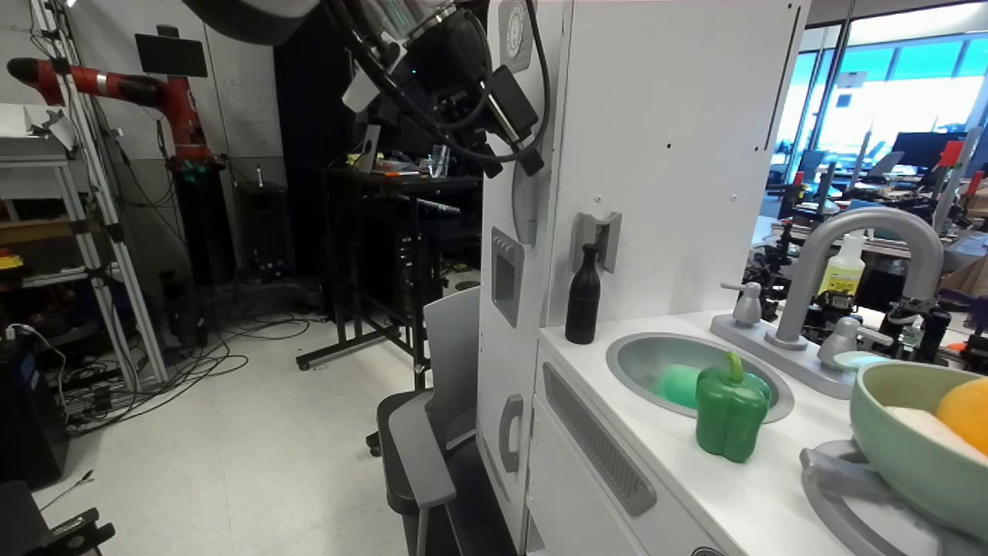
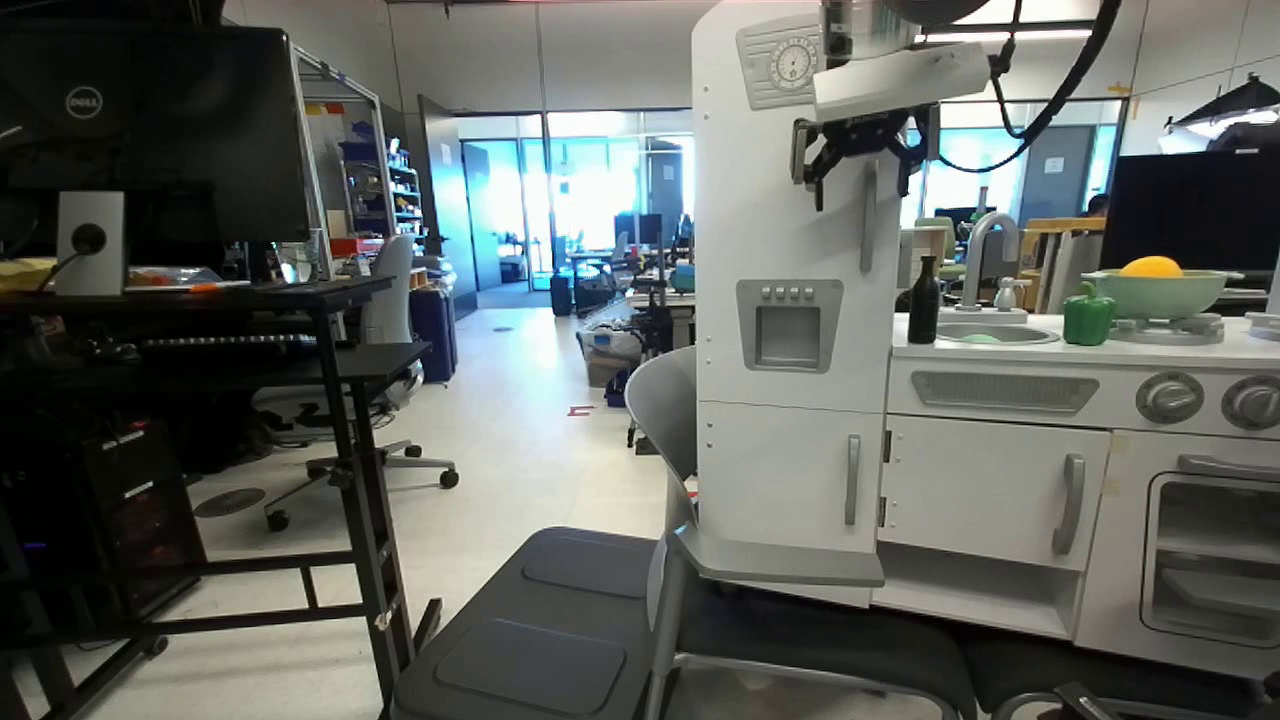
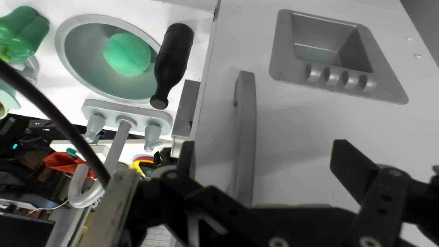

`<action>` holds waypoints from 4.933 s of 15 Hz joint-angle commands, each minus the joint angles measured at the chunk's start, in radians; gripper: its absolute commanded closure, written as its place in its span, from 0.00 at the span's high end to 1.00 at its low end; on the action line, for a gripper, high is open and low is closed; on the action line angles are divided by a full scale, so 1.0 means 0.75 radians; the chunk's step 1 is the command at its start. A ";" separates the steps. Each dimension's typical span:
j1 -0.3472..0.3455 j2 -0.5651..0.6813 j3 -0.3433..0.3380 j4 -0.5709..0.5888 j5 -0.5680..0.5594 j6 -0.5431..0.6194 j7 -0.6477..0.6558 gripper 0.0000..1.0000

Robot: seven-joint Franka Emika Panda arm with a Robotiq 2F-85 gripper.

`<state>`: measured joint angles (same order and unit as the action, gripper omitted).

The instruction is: Open the upper cabinet on the left, place the black bottle on the top shelf of the cabinet, place the green pepper from the counter on the top shelf in the cabinet

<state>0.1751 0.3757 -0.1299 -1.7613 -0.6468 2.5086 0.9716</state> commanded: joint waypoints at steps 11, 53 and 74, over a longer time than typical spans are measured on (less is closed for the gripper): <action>0.031 0.014 -0.012 0.026 -0.175 -0.064 0.161 0.42; 0.264 0.040 0.458 0.121 0.065 -0.474 -0.028 1.00; -0.040 -0.776 0.332 -0.530 0.639 -0.964 -1.519 1.00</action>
<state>0.1975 -0.1847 0.1718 -2.0587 -0.1309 1.6930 -0.1230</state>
